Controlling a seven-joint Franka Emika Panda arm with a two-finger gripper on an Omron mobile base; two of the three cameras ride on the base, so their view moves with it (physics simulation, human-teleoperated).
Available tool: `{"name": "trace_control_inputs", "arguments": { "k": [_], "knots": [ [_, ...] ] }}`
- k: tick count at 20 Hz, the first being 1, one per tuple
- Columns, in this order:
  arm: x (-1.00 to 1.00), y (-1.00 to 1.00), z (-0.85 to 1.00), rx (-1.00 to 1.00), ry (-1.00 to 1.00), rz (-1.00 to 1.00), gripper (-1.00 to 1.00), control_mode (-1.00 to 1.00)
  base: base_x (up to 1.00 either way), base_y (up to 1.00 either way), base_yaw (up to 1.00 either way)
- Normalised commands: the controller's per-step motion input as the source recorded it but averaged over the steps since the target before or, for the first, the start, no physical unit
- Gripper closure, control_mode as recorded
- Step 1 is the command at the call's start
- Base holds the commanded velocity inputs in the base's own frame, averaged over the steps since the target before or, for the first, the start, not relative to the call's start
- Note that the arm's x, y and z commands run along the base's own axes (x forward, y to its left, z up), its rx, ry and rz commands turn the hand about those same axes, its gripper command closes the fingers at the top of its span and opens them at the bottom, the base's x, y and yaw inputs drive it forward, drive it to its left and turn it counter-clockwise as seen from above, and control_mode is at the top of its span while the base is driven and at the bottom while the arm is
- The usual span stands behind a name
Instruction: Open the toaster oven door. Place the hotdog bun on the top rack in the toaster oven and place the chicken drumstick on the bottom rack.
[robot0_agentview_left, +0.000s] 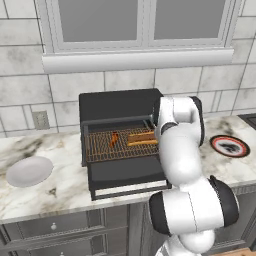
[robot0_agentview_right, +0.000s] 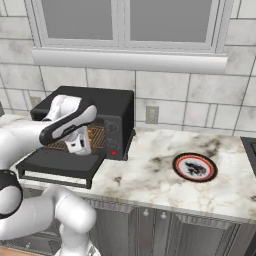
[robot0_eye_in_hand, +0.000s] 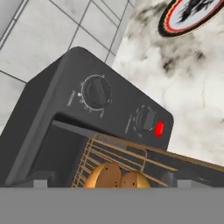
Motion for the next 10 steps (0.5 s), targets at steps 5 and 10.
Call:
{"name": "trace_control_inputs", "arguments": {
  "k": [5, 10],
  "knots": [
    [-0.62, 0.51, 0.79, 0.04, 0.38, 0.0, -1.0, -1.0, 0.0, 0.0, 0.0],
    [-0.54, 0.72, 0.68, 0.01, 0.32, 0.01, -1.0, -1.0, 0.0, 0.0, 0.0]
  ]
}}
